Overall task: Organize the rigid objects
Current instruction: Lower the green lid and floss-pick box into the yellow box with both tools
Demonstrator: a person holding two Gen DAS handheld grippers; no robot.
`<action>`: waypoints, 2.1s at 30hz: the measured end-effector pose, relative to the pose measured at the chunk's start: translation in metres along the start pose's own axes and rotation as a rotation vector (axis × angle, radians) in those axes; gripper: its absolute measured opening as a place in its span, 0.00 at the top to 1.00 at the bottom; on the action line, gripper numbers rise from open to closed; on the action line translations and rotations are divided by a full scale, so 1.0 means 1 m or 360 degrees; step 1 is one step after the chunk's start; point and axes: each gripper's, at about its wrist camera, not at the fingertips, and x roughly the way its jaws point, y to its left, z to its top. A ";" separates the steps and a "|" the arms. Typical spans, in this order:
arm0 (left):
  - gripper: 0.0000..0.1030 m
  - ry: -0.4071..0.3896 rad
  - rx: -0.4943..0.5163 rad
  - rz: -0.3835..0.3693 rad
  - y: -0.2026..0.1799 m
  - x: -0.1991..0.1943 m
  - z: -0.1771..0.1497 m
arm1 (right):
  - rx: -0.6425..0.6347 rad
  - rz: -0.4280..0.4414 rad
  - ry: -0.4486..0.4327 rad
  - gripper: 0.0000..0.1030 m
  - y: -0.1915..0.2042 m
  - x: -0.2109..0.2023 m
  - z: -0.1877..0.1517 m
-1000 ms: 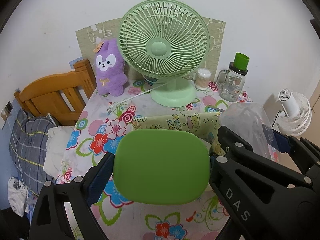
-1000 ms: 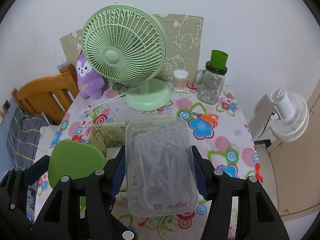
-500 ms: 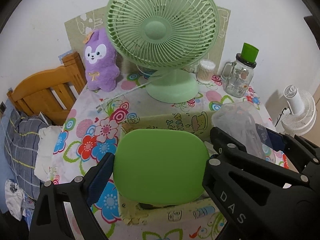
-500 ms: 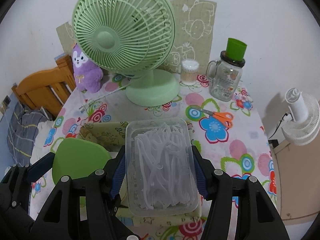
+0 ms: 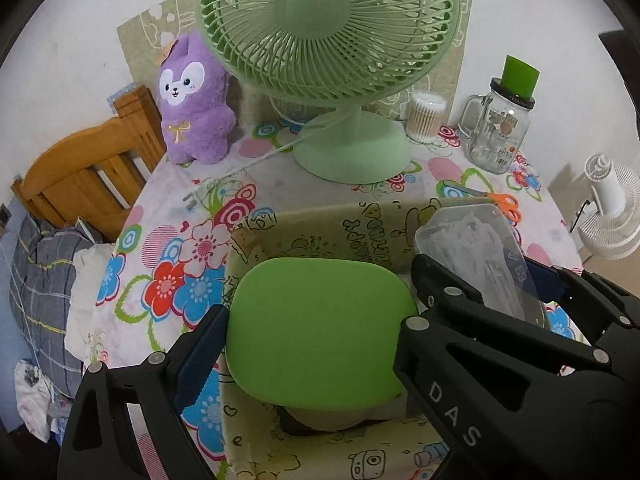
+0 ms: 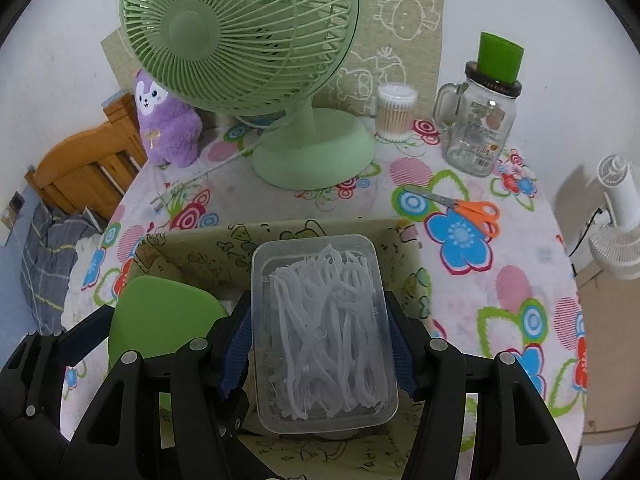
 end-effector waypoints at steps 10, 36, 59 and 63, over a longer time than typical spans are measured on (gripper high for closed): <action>0.08 -0.0003 -0.0006 -0.0029 0.001 -0.005 0.001 | -0.0018 -0.0054 -0.0005 0.23 0.002 -0.008 0.001; 0.08 0.0036 0.0108 -0.0166 -0.035 0.002 -0.016 | 0.0092 -0.0290 0.0023 0.10 -0.035 -0.020 -0.022; 0.03 0.0079 0.0110 -0.0128 -0.025 0.016 -0.024 | 0.0118 -0.0265 0.0085 0.08 -0.028 0.003 -0.032; 0.03 0.0077 0.0111 -0.0112 -0.023 0.008 -0.025 | 0.0109 -0.0249 0.0078 0.08 -0.024 -0.005 -0.033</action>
